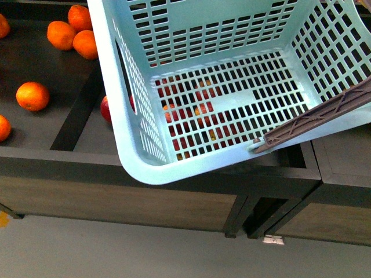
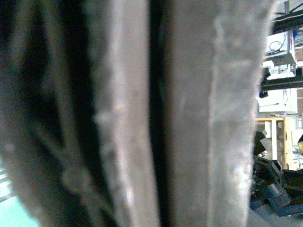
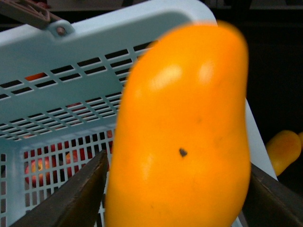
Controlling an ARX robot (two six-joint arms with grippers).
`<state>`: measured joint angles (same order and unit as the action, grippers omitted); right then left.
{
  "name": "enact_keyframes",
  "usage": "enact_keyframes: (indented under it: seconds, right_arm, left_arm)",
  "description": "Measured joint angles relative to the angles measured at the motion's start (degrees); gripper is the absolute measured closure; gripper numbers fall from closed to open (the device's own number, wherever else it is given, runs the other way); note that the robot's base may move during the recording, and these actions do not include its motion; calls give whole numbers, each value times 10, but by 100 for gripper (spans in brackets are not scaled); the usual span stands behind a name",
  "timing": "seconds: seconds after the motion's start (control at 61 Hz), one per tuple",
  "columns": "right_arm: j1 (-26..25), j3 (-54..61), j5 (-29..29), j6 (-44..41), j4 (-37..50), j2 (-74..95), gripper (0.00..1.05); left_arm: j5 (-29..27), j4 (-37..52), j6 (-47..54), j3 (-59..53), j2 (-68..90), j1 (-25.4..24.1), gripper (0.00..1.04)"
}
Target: Pick mango and avocado into basket
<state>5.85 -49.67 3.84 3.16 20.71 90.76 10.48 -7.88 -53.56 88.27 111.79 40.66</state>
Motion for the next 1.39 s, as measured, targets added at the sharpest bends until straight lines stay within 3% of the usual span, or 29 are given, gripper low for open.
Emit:
enact_keyframes:
  seconds: [0.164,0.525,0.607,0.722,1.132,1.394]
  right_arm:
    - [-2,3,-15,-2,14,0,7]
    - [-17,28,-27,-3,31,-29,9]
    - [-16,85,-72,-16,186,-29,22]
    - [-19,166,-74,-22,300,-56,40]
    - [-57,334,-41,-28,336,-195,102]
    - [-58,406,-38,-30,308,-295,103]
  left_arm:
    - [-1,0,-1,0,0,-1,78]
    - [0,-1,-1,0,4,-1,78]
    - [0,-1,1,0,4,-1,78]
    - [2,-1,1,0,4,-1,78]
    - [-1,-1,1,0,4,-1,78]
    - [2,-1,2,0,4,-1,78]
